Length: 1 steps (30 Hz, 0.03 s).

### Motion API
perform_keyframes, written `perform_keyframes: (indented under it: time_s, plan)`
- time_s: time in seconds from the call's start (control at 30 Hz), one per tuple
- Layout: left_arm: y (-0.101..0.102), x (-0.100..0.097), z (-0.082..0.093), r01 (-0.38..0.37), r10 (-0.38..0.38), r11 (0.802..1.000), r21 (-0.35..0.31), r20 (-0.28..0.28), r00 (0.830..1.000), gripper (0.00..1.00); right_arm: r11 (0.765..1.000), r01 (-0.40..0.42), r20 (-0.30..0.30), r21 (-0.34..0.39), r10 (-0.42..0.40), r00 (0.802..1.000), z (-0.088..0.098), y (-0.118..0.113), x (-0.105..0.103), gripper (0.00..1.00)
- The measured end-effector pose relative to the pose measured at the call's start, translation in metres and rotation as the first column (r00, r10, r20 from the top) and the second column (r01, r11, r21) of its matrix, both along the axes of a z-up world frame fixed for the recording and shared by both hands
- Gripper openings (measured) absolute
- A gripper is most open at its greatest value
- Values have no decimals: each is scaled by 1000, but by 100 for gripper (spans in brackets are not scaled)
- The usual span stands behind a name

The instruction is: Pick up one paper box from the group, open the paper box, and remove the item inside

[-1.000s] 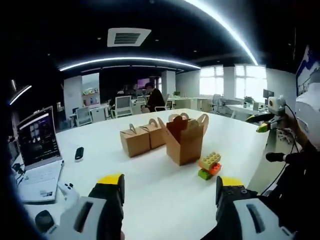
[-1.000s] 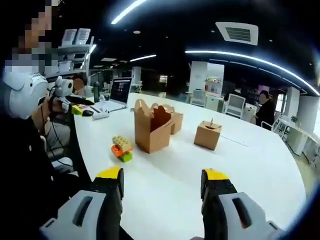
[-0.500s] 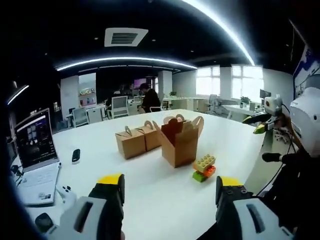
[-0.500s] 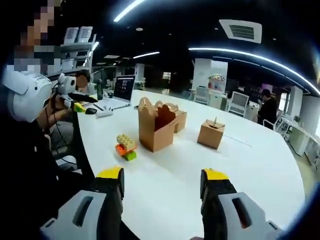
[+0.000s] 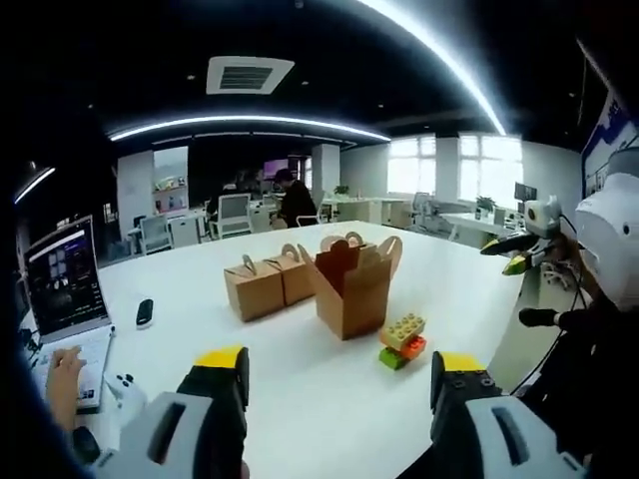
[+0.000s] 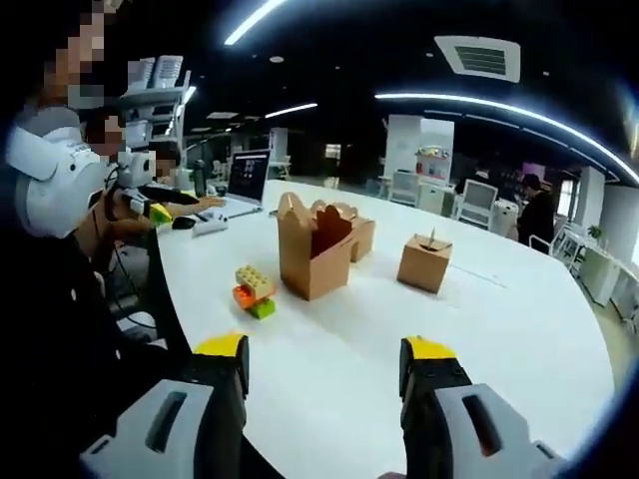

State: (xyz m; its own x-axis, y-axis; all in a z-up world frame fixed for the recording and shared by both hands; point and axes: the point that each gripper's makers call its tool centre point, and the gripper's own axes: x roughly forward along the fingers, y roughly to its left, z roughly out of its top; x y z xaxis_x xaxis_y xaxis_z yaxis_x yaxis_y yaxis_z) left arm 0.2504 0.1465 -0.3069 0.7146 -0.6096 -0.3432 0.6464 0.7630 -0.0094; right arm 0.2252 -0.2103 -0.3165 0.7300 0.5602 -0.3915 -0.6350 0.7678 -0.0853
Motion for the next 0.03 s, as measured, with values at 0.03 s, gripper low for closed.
perform_keyframes:
  time_s: [0.03]
  plan:
    - [0, 0, -1, 1, -1, 1000, 0, -2, 1000, 74, 1000, 0, 0, -1, 0, 1000, 0, 0, 0, 61]
